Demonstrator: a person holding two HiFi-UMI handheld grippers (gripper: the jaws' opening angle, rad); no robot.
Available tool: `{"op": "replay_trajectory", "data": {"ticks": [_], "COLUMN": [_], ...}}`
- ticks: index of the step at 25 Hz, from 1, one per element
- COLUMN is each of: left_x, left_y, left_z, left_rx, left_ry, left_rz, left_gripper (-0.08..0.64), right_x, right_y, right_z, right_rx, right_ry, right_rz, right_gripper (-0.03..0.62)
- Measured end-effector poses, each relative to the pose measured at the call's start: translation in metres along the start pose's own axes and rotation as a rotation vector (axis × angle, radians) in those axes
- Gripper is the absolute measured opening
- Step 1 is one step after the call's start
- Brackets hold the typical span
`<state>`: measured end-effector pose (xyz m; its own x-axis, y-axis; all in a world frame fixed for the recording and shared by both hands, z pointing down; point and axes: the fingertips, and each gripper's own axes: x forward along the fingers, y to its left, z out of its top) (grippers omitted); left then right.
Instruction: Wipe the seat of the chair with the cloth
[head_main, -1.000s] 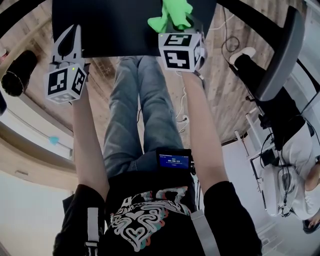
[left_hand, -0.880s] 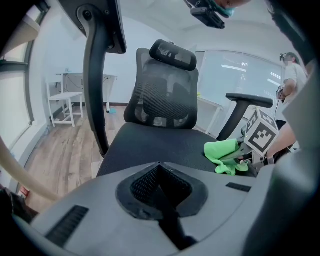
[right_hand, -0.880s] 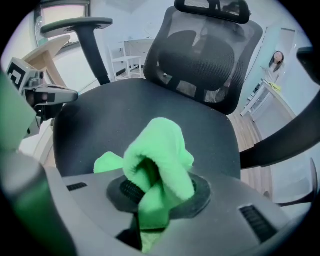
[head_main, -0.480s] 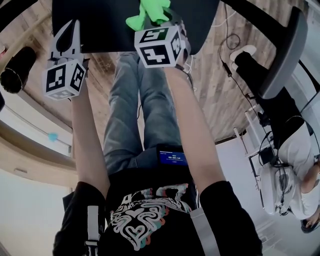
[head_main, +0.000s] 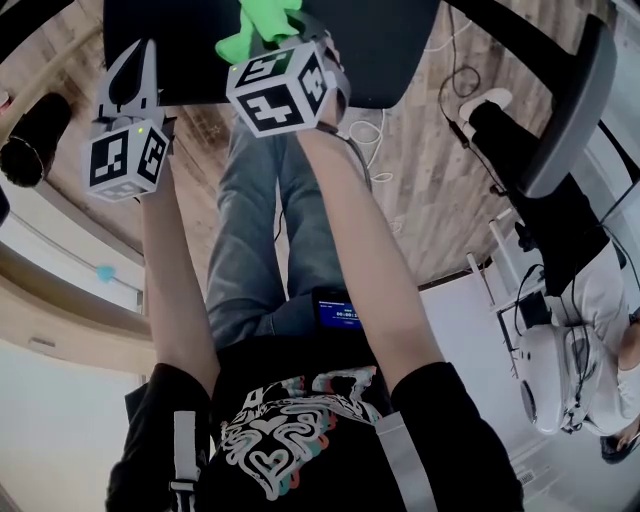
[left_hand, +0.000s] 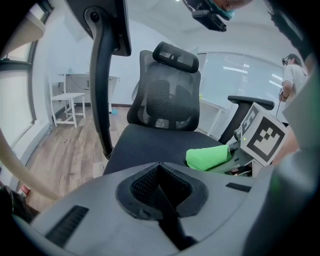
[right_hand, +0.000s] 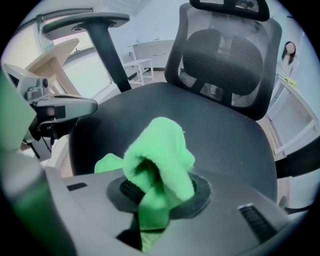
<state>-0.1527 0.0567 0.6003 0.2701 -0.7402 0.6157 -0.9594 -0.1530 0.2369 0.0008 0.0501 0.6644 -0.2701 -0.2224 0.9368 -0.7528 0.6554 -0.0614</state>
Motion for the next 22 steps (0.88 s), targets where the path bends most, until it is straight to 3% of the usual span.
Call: {"op": "replay_trajectory", "data": {"ticks": [6, 12, 15, 18, 22], "left_x": [-0.001, -0.011, -0.012, -0.014, -0.015], "left_y": [-0.001, 0.010, 0.012, 0.008, -0.001], "left_z": [0.003, 0.006, 0.009, 0.014, 0.025], "left_rx": [0.006, 0.007, 0.014, 0.026, 0.049], "left_ry": [-0.006, -0.011, -0.017, -0.023, -0.033], "left_rz": [0.011, 0.034, 0.029, 0.012, -0.016], "left_gripper": [0.001, 0.002, 0.001, 0.000, 0.000], "right_x": [0.005, -0.003, -0.010, -0.021, -0.038], "right_y": [0.052, 0.098, 0.106, 0.105, 0.087], "right_z": [0.021, 0.024, 0.021, 0.016, 0.013], "right_rx": [-0.063, -0.044, -0.036, -0.030, 0.099], "right_ry": [-0.022, -0.023, -0.024, -0.039, -0.067], "right_rz": [0.120, 0.353, 0.396, 0.387, 0.376], "right_gripper": [0.100, 0.100, 0.100, 0.100, 0.100]}}
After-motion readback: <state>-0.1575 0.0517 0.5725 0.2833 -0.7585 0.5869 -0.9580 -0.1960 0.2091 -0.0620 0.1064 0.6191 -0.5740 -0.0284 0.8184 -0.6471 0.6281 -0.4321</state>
